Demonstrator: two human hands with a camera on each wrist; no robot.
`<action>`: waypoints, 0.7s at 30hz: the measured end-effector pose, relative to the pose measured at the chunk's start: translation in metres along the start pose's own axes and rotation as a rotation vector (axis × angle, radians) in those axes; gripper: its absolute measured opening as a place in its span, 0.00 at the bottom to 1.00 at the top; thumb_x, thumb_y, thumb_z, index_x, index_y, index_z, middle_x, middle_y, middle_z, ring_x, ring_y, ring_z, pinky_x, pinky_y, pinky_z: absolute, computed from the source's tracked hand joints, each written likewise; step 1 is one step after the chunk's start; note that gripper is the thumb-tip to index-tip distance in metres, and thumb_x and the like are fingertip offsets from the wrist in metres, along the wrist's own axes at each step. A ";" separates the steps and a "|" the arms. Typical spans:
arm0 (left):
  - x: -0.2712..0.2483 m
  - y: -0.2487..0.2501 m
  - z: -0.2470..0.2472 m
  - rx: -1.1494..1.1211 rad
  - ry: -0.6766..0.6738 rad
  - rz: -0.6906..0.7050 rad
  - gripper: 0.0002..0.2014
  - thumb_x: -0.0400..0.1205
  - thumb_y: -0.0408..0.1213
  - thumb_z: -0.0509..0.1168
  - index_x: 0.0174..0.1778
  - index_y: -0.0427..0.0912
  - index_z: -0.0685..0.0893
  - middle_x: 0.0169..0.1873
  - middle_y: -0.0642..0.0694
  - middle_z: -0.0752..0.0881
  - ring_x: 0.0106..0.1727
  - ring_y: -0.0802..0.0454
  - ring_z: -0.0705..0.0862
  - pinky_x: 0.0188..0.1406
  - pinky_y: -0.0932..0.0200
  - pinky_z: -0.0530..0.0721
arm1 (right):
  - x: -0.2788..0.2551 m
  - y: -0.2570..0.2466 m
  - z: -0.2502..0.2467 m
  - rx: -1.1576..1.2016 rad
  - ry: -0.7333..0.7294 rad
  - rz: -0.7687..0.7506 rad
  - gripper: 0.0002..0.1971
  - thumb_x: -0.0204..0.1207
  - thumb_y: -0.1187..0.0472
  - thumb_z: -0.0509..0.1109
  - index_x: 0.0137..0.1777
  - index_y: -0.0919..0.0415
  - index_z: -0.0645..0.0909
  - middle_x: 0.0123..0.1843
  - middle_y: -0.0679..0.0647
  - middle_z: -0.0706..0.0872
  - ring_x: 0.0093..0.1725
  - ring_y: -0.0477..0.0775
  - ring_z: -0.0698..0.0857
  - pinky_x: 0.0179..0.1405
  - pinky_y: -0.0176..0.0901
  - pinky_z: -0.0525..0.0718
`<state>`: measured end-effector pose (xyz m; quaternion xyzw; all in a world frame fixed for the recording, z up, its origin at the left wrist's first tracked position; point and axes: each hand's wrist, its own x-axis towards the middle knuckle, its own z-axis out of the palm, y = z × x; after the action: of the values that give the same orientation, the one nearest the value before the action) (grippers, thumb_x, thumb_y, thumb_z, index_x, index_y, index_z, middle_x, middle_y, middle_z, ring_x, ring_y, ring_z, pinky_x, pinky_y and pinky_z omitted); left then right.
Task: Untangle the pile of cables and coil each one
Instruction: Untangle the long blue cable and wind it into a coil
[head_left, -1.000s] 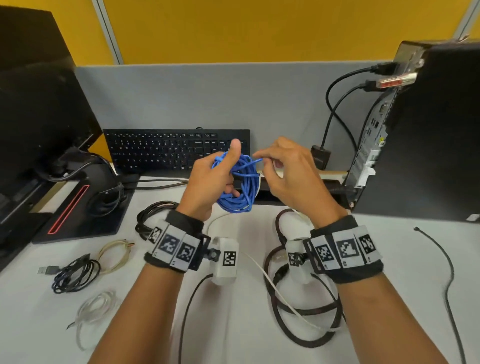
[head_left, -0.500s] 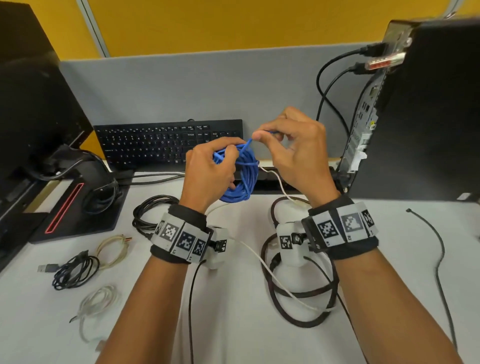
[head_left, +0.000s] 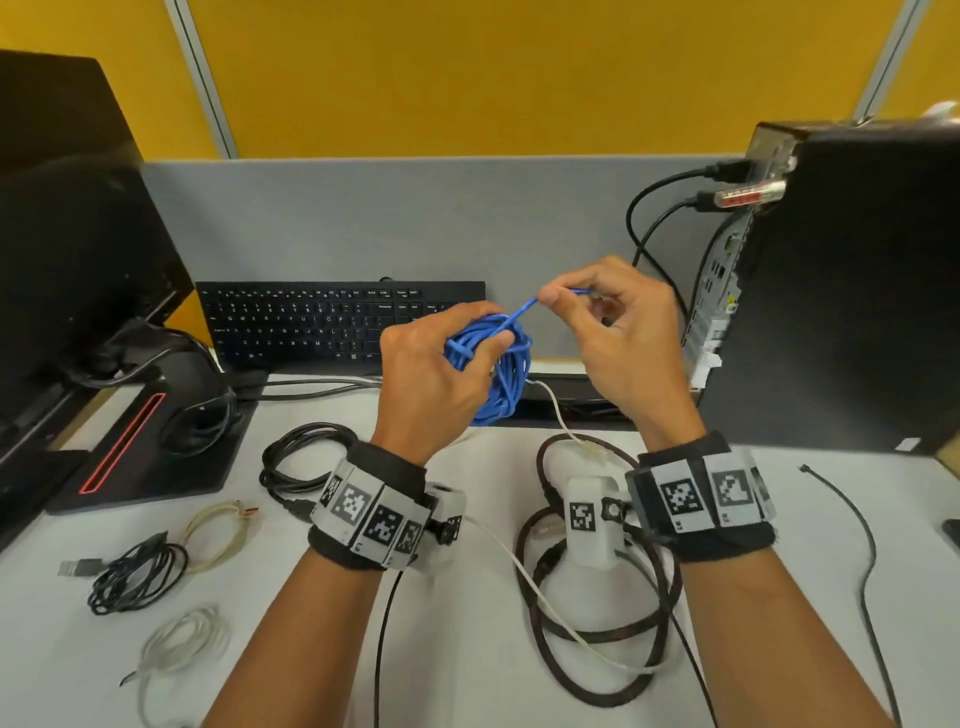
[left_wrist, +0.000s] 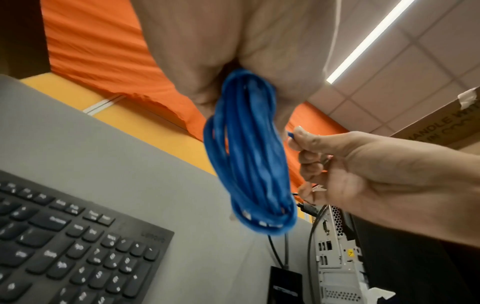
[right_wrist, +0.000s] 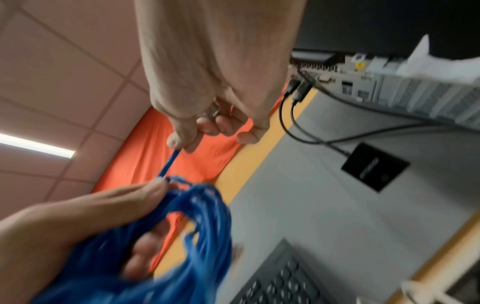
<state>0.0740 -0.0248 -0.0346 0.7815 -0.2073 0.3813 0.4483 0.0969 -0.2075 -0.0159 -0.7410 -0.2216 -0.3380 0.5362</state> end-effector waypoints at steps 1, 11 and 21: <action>-0.001 0.000 0.001 -0.019 0.039 -0.024 0.09 0.81 0.38 0.74 0.56 0.41 0.91 0.36 0.56 0.90 0.31 0.63 0.88 0.43 0.50 0.91 | -0.002 -0.001 0.004 0.043 0.002 0.035 0.04 0.81 0.56 0.77 0.49 0.56 0.90 0.43 0.50 0.88 0.39 0.51 0.83 0.39 0.40 0.81; -0.005 -0.010 0.002 -0.146 0.009 -0.287 0.11 0.82 0.38 0.73 0.60 0.45 0.90 0.41 0.49 0.93 0.37 0.52 0.92 0.46 0.45 0.92 | -0.014 0.016 0.015 0.006 -0.415 0.294 0.19 0.78 0.55 0.80 0.68 0.51 0.85 0.53 0.47 0.93 0.53 0.40 0.90 0.56 0.36 0.87; -0.015 -0.021 -0.025 0.252 -0.353 -0.240 0.09 0.82 0.45 0.72 0.55 0.46 0.91 0.37 0.52 0.92 0.41 0.54 0.90 0.58 0.48 0.86 | -0.018 0.017 0.025 -0.056 -0.434 0.311 0.18 0.76 0.56 0.81 0.65 0.56 0.88 0.51 0.51 0.93 0.50 0.46 0.90 0.53 0.34 0.87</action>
<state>0.0689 0.0073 -0.0502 0.9047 -0.1389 0.2059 0.3462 0.1027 -0.1892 -0.0450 -0.8358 -0.2053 -0.0909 0.5010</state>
